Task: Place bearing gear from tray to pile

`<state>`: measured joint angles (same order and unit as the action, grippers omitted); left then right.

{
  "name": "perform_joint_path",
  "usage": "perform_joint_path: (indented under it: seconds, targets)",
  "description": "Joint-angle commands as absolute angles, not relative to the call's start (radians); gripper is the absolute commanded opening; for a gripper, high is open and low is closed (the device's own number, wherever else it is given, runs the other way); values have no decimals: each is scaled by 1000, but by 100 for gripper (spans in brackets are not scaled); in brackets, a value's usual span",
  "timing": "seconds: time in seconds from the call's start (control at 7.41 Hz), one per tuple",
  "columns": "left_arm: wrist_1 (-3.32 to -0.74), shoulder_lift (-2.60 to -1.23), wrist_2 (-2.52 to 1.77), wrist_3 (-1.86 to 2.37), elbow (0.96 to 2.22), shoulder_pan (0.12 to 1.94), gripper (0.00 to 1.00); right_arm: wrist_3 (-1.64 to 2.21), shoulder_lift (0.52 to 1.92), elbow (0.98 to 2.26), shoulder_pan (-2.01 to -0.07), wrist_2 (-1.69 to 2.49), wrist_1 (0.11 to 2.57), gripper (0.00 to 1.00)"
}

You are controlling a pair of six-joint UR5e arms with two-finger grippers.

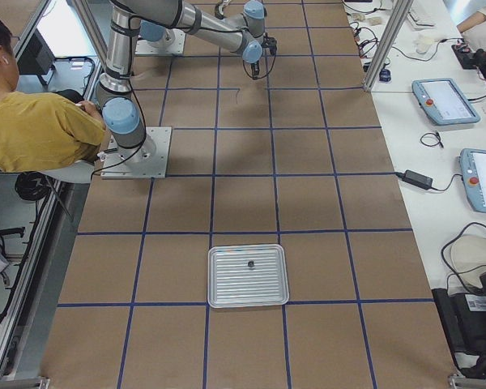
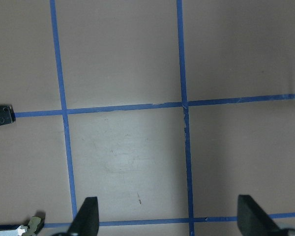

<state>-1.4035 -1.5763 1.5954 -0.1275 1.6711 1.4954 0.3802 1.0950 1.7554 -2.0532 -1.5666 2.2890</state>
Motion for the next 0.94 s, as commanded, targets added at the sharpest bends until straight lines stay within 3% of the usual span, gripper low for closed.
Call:
perform_joint_path:
  seconds: [0.0, 0.27, 0.81]
  targets:
    - [-1381, -1614, 1586, -114, 1713, 1502, 100, 292, 1124, 1732, -1949, -1568, 2298, 100]
    - [-1364, -1659, 1583, -85, 1727, 1520, 100, -16, 1240, 1648, -1674, -1578, 1982, 100]
    - [-1151, -1843, 1552, 89, 1729, 1790, 100, -733, 1313, 1655, -1069, -1640, 1977, 100]
